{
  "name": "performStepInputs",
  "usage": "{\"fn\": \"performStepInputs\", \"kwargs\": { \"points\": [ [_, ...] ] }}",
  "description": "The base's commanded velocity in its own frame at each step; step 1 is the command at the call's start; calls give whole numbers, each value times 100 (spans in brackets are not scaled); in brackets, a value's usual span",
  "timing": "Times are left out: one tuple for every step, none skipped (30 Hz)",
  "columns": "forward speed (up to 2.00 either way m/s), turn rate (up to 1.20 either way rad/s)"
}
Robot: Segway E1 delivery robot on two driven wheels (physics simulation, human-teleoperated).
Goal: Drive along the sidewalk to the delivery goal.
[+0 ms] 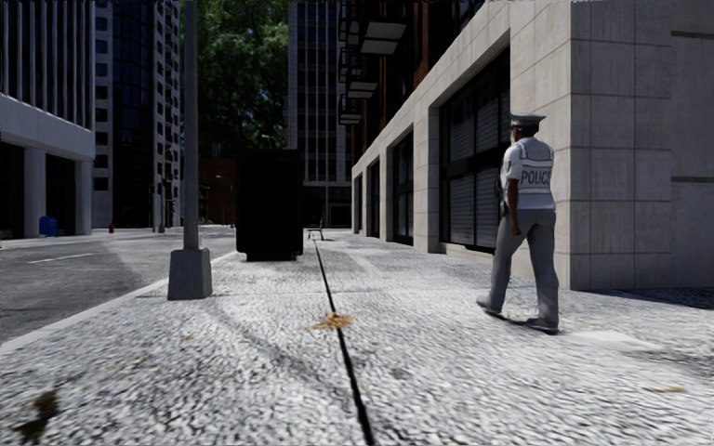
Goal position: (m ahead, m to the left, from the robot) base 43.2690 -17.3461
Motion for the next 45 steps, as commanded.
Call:
{"fn": "performStepInputs", "kwargs": {
  "points": [
    [128, -58],
    [128, -58],
    [128, -58],
    [128, -58],
    [128, -58],
    [128, -58],
    [128, -58],
    [128, -58],
    [129, -58],
    [140, -58],
    [150, -58],
    [150, -58],
    [159, -58],
    [166, -58],
    [171, -58],
    [171, -58],
    [174, -58],
    [175, -58],
    [176, -58],
    [176, -58],
    [176, -58],
    [176, -58],
    [176, -58],
    [177, -59],
    [177, -60],
    [177, -60],
    [177, -64],
    [177, -66],
    [177, -66],
    [177, -66],
    [177, -66],
    [177, -66],
    [177, -66],
    [177, -66],
    [177, -66],
    [177, -66],
    [177, -66],
    [177, -66],
    [177, -66],
    [177, -66],
    [177, -66],
    [177, -66],
    [177, -66],
    [178, -66],
    [178, -66]
  ]
}}
